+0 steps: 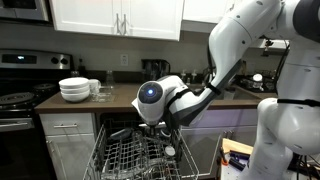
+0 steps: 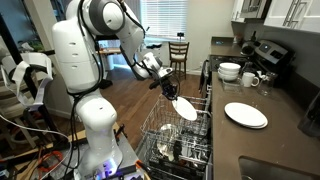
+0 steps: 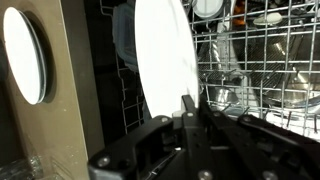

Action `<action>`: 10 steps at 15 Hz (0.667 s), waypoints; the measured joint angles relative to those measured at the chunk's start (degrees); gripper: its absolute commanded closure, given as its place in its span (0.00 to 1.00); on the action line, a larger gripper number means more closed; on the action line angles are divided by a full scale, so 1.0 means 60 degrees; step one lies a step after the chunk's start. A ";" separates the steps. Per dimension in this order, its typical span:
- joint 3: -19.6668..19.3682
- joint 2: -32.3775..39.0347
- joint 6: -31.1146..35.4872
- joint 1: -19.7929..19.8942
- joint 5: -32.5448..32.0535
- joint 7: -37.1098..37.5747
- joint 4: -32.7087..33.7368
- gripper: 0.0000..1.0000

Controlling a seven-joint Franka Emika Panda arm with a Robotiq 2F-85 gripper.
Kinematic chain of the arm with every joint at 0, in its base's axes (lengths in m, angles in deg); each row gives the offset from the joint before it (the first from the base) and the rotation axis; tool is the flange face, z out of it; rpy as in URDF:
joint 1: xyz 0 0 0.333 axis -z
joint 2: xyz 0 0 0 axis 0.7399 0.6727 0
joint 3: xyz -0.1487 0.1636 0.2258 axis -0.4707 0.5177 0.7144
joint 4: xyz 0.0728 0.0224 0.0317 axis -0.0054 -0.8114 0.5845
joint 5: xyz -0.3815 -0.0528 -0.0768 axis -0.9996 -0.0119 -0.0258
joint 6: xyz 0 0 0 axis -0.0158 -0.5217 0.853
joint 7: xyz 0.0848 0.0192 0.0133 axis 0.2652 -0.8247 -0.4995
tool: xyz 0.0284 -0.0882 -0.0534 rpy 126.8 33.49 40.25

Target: Take the two plates out of the dishwasher and stack them on the plate on the counter

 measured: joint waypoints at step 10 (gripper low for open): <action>0.0509 -0.0016 -0.2038 -0.0647 -0.1402 0.2018 0.0012 0.98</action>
